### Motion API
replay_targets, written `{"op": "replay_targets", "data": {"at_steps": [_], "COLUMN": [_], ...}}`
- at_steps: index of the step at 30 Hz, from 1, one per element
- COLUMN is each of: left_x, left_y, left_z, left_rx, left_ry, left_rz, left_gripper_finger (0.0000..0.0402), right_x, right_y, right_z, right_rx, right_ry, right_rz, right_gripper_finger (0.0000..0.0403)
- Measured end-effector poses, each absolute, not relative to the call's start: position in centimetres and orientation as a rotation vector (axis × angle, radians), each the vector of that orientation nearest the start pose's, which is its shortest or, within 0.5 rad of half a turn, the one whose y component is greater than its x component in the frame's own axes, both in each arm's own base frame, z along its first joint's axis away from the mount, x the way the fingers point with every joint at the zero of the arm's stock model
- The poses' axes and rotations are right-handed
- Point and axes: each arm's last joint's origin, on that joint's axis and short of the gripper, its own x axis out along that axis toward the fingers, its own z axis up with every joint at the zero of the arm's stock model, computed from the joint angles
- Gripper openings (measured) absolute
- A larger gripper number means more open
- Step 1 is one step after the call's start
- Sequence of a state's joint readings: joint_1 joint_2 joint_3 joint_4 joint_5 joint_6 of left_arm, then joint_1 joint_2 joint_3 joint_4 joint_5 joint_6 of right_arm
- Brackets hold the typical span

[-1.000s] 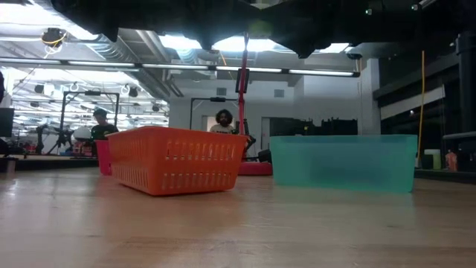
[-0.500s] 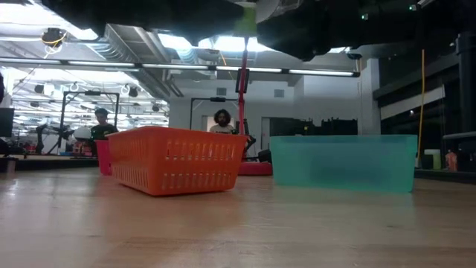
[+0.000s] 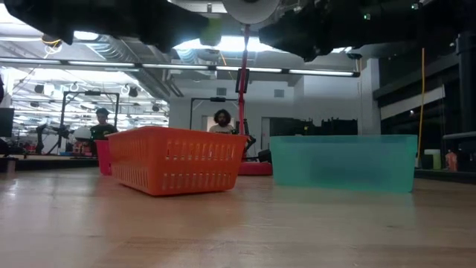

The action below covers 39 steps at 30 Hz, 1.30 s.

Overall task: Pick and place items into bin
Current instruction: Put the green charger adapter into the red bin

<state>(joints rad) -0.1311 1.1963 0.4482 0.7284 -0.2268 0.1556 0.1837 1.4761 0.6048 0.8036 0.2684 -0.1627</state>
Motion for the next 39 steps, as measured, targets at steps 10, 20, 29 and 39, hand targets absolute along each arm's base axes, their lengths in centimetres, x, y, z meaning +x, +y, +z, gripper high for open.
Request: {"op": "replay_targets", "data": {"at_steps": [10, 20, 29, 39], "left_x": [21.6, 19.4, 18.8, 18.7], "left_y": [-2.2, -1.3, -0.8, 0.3], "left_z": [21.4, 20.8, 22.8, 23.9], "left_rx": [0.146, 0.06, -0.038, -0.085], "left_ry": [0.031, 0.201, 0.44, 0.689], "left_rz": [0.097, 0.326, 0.528, 0.658], "left_gripper_finger": [0.0134, 0.0134, 0.0134, 0.0134], "right_x": [29.0, 28.8, 28.8, 28.8], "right_y": [5.0, 5.1, 5.0, 5.0], "right_z": [20.7, 19.9, 19.8, 19.7], "right_rx": [-0.148, -0.083, -0.099, -0.106], "right_ry": [0.11, 0.187, 0.197, 0.202], "right_rz": [-0.063, -0.056, -0.056, -0.055], "right_gripper_finger": [0.0011, 0.0005, 0.0001, 0.0002]}}
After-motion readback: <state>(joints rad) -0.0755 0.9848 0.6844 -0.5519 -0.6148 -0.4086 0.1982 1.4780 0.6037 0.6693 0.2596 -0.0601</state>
